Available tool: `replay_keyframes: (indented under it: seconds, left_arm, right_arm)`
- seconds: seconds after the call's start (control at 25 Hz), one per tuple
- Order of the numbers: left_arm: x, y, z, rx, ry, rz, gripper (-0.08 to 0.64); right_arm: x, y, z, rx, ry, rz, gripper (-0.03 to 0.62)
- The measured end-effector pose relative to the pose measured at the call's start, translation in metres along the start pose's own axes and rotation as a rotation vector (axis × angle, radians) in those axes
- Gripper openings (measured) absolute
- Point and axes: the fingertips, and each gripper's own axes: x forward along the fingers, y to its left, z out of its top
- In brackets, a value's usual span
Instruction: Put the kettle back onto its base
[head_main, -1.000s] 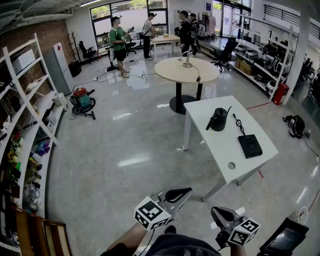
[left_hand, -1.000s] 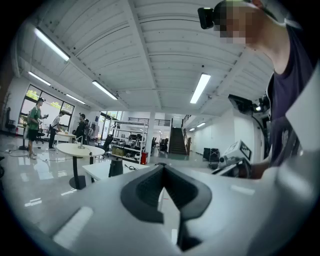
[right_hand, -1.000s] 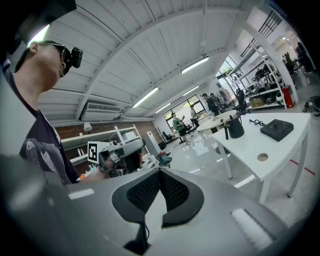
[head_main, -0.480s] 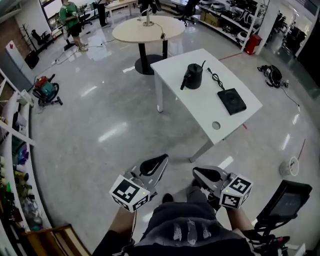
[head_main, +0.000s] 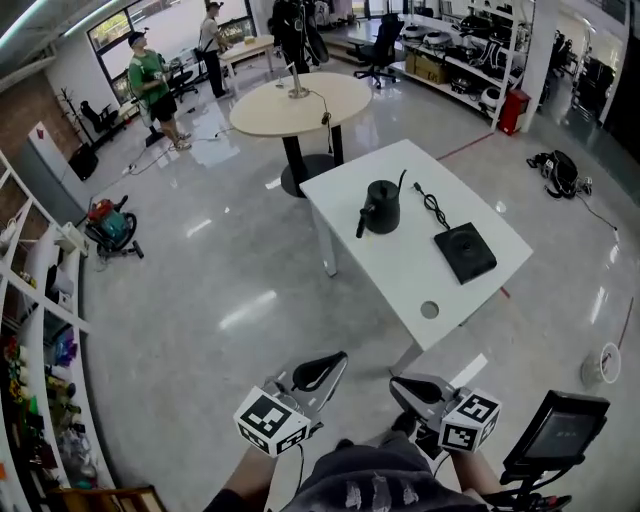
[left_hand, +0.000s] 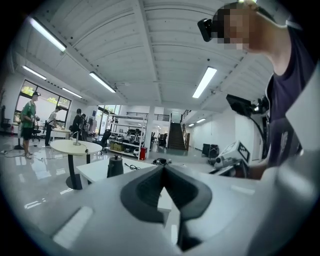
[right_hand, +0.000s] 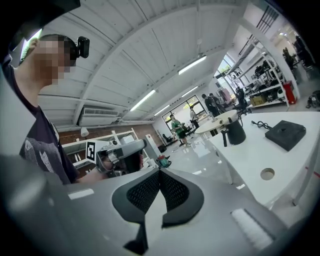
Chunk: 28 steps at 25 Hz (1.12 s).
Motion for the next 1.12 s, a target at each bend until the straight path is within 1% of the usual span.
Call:
replay_keyframes:
  seconds: [0.08,0.16,0.32,0.48,0.64,0.8,0.96,1.12]
  left_arm:
    - [0.022,-0.005,0.005,0.019,0.012,-0.008,0.0]
    - [0.045,-0.01,0.013,0.036,0.014,-0.018,0.0]
    - [0.089,-0.023,0.026,0.075,0.022,-0.018,0.0]
    - [0.118,-0.033,0.031,0.083,0.03,0.007,0.0]
    - [0.14,-0.039,0.033,0.088,0.043,0.052,0.0]
    - [0.163,-0.043,0.04,0.098,0.067,0.083,0.0]
    - [0.176,-0.036,0.038,0.104,0.097,0.089,0.002]
    - [0.187,-0.034,0.033,0.12,0.099,0.059,0.002]
  right_arm:
    - [-0.013,-0.019,0.004,0.032,-0.02,-0.004,0.002]
    - [-0.025,-0.037,0.012,0.045,-0.039,0.001,0.002]
    - [-0.046,-0.07,0.038,0.015,-0.061,0.025,0.002]
    - [-0.063,-0.095,0.057,0.008,-0.069,0.062,0.002]
    - [-0.076,-0.119,0.066,-0.017,-0.041,0.1,0.002]
    - [-0.085,-0.137,0.085,0.005,-0.051,0.145,0.002]
    - [-0.089,-0.154,0.086,-0.007,-0.047,0.132,0.002]
    - [-0.089,-0.168,0.081,0.015,-0.053,0.094,0.002]
